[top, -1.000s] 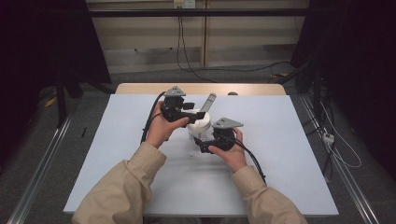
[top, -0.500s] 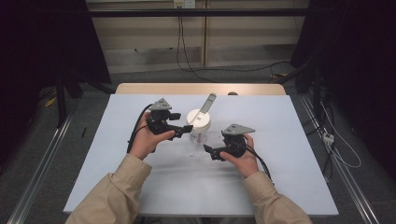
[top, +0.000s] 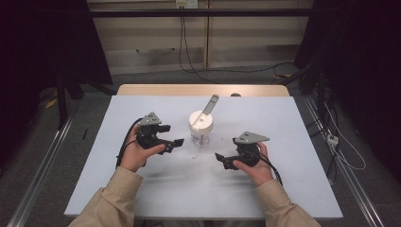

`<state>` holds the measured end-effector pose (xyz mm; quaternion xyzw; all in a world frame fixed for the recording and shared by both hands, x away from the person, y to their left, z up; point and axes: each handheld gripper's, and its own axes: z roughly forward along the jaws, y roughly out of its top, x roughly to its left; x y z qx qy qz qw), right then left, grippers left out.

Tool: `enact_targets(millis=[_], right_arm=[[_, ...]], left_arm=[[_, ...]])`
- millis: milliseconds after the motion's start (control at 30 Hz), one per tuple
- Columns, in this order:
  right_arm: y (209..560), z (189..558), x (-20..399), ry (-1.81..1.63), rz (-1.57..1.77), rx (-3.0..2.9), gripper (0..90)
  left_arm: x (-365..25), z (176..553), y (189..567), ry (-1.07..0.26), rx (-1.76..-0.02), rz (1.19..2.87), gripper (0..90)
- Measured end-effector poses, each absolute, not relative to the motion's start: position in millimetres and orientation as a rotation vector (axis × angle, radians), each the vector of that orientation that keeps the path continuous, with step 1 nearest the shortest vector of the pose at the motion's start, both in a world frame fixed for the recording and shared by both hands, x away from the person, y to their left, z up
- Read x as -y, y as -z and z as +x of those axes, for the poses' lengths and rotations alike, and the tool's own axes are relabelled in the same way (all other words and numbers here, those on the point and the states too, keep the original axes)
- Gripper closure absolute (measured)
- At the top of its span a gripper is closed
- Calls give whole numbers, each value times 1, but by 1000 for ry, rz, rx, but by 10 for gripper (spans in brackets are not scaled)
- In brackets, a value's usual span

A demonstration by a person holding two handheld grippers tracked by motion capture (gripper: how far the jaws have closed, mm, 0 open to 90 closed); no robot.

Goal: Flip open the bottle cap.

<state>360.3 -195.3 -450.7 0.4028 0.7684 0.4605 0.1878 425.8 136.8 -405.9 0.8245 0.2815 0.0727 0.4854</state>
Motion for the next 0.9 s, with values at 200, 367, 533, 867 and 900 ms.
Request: enact_targets(millis=[200, 367, 533, 867, 900], right_arm=[[449, 350, 205, -1304, 1136, -2155, 67], [449, 344, 212, -1317, 1145, -2146, 68], [450, 339, 219, -1312, 1158, -2133, 71], [450, 323, 234, -1310, 1159, -2116, 73], [450, 322, 235, -1308, 1161, -2112, 73]], left_arm=[[-151, 417, 416, -175, -711, 2016, 126], [-165, 408, 421, -182, -723, 2014, 119], [-178, 398, 425, -186, -724, 2026, 119], [-196, 381, 431, -189, -714, 2013, 107], [-198, 380, 431, -191, -715, 2011, 106]])
